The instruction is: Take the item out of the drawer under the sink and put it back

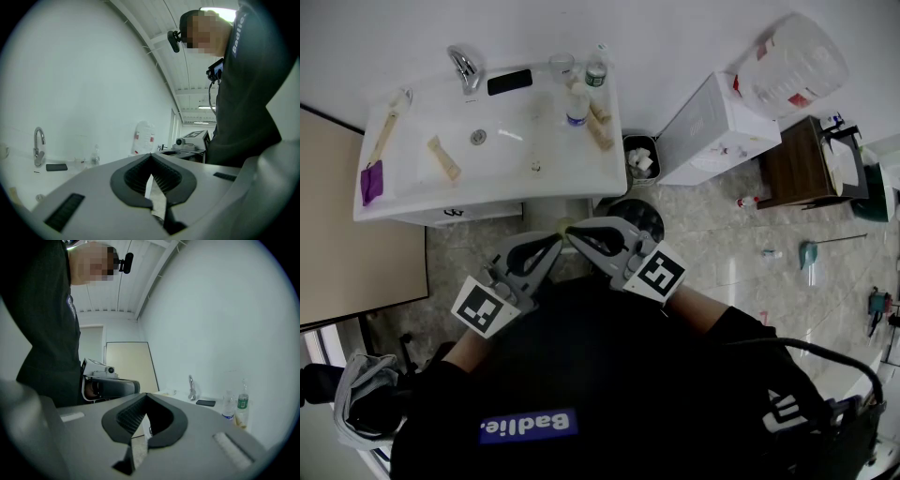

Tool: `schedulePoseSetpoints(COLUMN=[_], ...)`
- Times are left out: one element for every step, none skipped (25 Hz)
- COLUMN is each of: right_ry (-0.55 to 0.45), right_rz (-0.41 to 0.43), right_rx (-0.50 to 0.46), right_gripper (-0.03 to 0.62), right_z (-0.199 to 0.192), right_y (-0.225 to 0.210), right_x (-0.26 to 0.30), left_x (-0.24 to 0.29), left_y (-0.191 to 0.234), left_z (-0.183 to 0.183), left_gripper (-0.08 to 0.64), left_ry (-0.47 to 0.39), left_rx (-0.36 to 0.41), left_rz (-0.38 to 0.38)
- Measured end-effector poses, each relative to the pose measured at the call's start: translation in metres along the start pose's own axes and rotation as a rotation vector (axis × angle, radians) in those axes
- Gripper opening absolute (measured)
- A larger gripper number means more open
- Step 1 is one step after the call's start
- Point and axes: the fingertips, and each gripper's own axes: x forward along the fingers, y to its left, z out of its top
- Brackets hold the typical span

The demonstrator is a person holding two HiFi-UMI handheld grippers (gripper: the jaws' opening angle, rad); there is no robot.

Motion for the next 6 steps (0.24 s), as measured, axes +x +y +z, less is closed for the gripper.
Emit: schedulePoseSetpoints(right_ry=[0.001,0.001,0.001,0.0,0.0,0.0], right_rz=[0.0,-0.001,-0.001,-0.002,-0.002,-0.002], right_rx=[0.002,0.003,0.005,0.005,0.006,0.007], right_gripper=[0.0,0.0,0.0,0.0,0.0,0.0], right_z=[-0.0002,-0.0004,-0.0004,-0.0005,-0.0006,-0.0007], right_y=[0.0001,0.0,0.0,0.0,0.0002,0.0004], right_x=[0.0,-0.0001,-0.0001,-0.0001,-0.0002,-0.0002], left_x=[-0.0002,-0.0004,-0.0005,-0.0006,-0.0007,-0.0007], left_y=[0.0001,0.0001,0.0001,0.0001,0.0,-0.0001], left_z=[0.0,-0.0001,-0.0003,-0.0004,-0.0005,-0.0006], left_gripper=[0.005,0.005,0.005,0.005,0.005,0.005], left_ry=[-0.001,0.0,0.001,0.002,0.003,0.004], left_rx=[0.0,0.0,-0.001,-0.002,-0.003,-0.004], left_rz=[0.001,0.002,0.003,0.003,0.004,0.004])
